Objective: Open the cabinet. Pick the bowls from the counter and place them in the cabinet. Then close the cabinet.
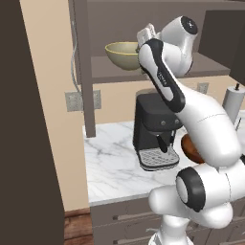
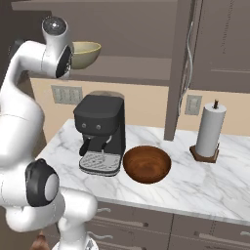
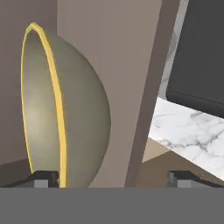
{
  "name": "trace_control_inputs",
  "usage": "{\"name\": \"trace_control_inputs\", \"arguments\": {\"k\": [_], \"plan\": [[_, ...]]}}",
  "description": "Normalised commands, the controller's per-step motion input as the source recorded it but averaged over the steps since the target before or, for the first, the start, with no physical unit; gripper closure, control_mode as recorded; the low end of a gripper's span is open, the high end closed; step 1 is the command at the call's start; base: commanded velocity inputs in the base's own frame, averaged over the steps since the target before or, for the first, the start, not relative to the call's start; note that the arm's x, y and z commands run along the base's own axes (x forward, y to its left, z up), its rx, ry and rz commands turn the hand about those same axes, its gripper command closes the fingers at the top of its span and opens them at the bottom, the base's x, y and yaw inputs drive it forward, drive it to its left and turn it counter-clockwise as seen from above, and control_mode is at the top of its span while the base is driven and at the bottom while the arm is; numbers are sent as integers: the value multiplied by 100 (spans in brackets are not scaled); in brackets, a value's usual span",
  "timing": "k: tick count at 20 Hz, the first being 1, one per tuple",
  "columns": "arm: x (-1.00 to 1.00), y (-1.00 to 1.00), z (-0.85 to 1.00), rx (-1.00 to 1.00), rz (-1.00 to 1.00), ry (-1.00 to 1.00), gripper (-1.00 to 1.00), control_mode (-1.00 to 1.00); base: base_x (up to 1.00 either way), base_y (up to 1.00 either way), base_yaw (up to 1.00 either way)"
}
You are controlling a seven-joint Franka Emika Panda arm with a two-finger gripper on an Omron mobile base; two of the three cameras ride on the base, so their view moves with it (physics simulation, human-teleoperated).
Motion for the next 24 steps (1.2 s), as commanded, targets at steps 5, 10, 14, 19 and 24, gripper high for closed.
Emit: {"name": "trace_control_inputs", "arguments": {"k": [5,10,14,19,24], "plan": [[-80,0,0,2,0,-24,-100,-100,0,0,0],[-100,-19,6,3,-2,-3,-100,-100,0,0,0],[-100,-37,11,3,-15,0,-100,-100,0,0,0],[-100,-44,0,0,-33,0,-100,-100,0,0,0],[-78,-25,0,1,-39,0,-100,-100,0,0,0]]}}
